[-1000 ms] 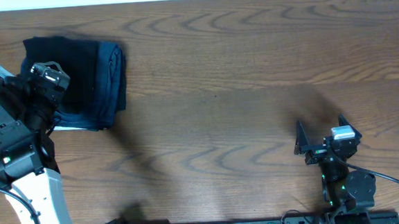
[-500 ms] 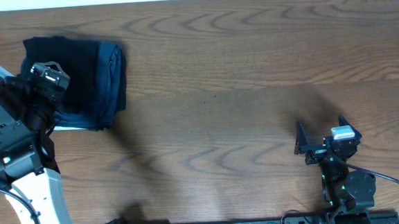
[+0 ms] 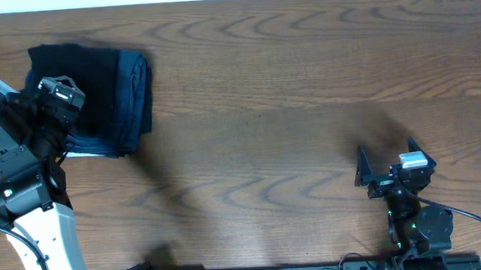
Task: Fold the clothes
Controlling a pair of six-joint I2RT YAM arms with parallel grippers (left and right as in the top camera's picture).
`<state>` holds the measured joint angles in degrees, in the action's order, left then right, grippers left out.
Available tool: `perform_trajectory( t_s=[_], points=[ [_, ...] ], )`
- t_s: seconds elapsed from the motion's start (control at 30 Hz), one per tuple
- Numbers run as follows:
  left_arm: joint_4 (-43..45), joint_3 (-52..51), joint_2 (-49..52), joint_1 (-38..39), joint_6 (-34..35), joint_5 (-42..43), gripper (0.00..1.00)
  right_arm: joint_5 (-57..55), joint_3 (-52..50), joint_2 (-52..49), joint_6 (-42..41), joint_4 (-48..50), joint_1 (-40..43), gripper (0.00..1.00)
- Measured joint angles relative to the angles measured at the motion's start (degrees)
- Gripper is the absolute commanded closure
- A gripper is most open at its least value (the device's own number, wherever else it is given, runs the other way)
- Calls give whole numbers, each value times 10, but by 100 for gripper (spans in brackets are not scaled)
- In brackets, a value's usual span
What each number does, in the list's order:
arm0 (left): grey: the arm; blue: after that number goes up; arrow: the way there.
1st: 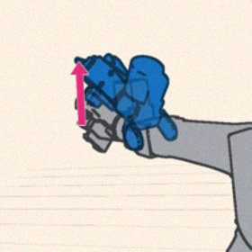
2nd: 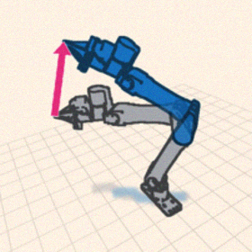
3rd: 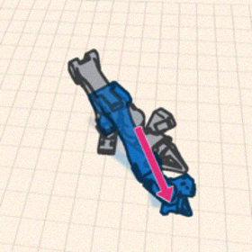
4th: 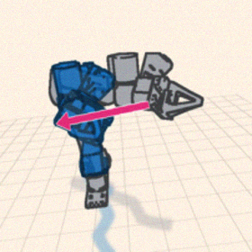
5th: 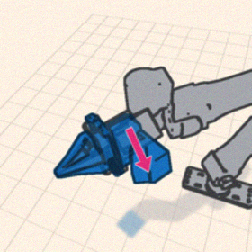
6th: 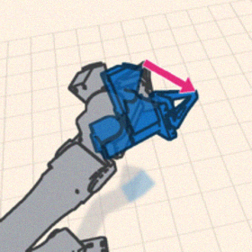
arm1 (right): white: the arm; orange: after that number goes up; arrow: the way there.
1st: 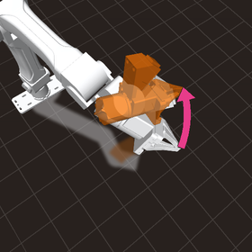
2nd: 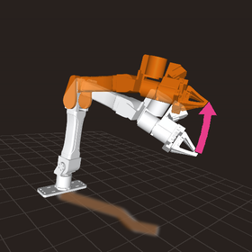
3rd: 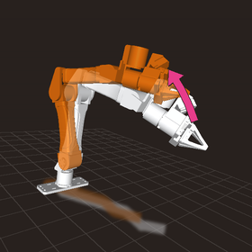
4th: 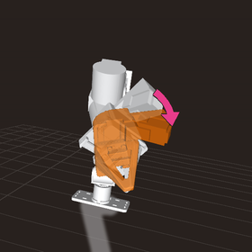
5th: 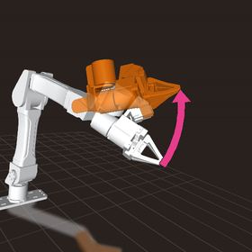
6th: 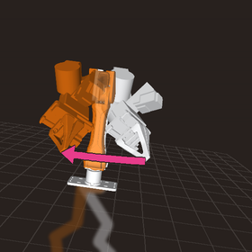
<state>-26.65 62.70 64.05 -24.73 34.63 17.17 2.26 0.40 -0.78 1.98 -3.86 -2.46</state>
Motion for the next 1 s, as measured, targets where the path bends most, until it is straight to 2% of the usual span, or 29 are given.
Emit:
perform_trajectory(
  t_s=[0.2,0.43,0.77,0.87,1.0],
  points=[
    [-10,0,0,0,-2,-6,2,0,0,0,0,0,0,1],
    [-90,-2,-23,21,-2,0,2,0,0,0,0,0,0,1],
    [-100,-35,-273,184,-2,2,2,0,0,0,0,0,0,1],
    [-101,-73,-345,229,-2,3,2,0,0,0,0,0,0,1],
    [-105,-147,-442,251,-2,2,2,0,0,1,0,0,0,1]
  ],
)
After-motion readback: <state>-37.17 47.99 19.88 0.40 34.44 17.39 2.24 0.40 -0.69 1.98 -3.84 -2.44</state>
